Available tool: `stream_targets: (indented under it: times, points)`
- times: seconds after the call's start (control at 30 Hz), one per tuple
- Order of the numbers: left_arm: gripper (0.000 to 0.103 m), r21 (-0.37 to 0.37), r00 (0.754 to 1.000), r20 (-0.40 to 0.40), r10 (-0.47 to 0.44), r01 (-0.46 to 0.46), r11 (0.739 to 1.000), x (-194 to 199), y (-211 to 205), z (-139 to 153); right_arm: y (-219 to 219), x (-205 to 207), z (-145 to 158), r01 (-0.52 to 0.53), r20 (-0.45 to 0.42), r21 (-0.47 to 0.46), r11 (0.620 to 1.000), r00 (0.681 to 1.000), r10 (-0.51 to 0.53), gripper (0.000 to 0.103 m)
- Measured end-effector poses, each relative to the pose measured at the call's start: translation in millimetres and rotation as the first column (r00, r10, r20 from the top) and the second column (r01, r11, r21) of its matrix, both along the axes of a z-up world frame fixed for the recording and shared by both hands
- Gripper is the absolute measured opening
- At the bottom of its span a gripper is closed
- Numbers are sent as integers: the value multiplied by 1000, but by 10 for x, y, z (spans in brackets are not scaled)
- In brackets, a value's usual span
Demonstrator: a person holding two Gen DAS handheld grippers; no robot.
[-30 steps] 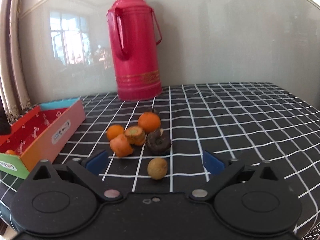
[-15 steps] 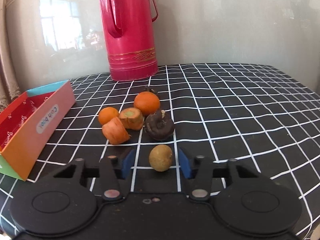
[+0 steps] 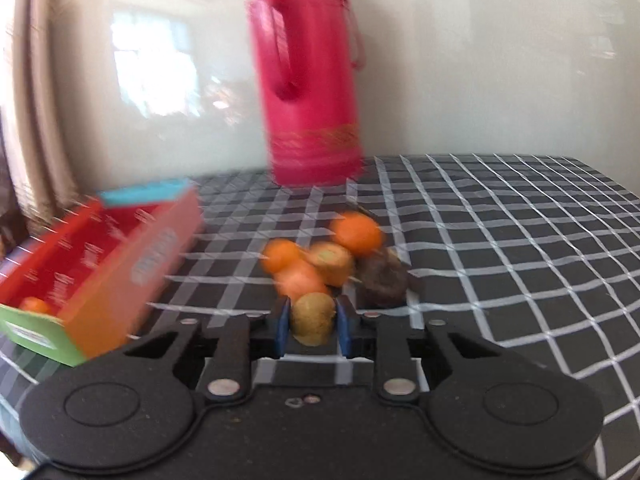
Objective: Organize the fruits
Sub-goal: 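Lower the potato into the box and open the right gripper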
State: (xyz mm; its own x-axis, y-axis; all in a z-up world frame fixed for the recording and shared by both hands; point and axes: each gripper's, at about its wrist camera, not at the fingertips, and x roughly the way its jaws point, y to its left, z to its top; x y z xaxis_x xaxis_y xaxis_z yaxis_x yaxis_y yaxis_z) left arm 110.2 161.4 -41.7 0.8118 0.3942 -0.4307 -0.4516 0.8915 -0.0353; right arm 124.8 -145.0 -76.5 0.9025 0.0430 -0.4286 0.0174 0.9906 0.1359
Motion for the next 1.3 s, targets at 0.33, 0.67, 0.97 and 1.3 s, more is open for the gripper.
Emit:
stream_targets:
  times: [0.33, 0.67, 0.97, 1.3]
  points:
    - [103, 9, 998, -11, 55, -55, 998, -175, 267, -39, 776, 22, 247, -299, 116, -43, 953, 946, 302, 16]
    - [103, 18, 994, -24, 108, -107, 994, -326, 537, -90, 1266, 114, 116, -371, 39, -85, 925, 926, 375, 16]
    - [103, -1, 993, -22, 118, -118, 993, -333, 610, -94, 1218, 112, 130, -350, 45, -32, 936, 935, 351, 27]
    - [103, 34, 999, -6, 31, -31, 999, -208, 248, -30, 912, -44, 206, -235, 118, -63, 970, 963, 241, 56]
